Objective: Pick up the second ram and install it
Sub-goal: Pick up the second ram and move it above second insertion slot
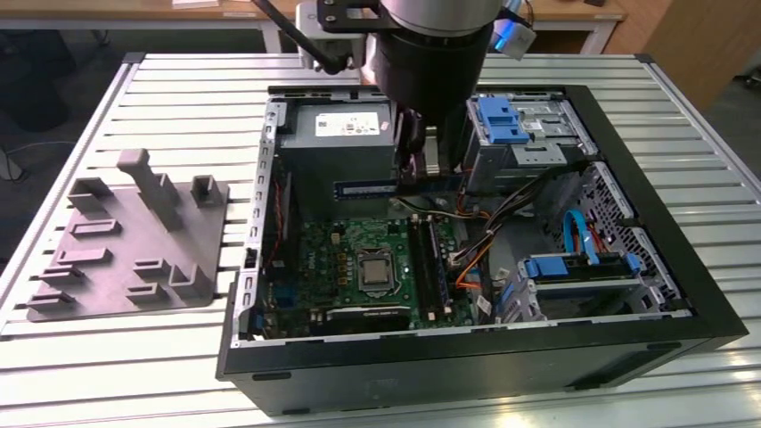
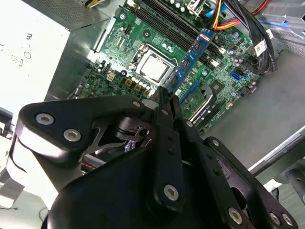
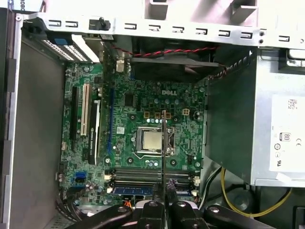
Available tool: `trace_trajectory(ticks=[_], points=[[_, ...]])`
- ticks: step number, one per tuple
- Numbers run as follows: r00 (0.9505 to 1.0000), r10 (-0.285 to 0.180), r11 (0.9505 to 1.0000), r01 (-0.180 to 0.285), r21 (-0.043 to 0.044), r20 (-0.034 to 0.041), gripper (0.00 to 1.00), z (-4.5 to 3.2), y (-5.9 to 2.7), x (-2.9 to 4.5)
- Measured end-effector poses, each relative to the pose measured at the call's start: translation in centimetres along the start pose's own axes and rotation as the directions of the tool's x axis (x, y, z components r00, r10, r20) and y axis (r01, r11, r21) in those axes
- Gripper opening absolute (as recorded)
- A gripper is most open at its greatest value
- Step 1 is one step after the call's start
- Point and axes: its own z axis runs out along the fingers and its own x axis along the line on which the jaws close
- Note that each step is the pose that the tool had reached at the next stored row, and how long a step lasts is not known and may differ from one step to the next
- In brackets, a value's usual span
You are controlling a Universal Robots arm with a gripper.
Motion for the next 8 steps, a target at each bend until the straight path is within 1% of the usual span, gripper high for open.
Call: trace_trajectory(ticks=[8], points=[[1.0000, 0.000, 1.0000, 0.000, -0.0001, -0.0001, 0.14, 0.61, -0.02, 0.03]])
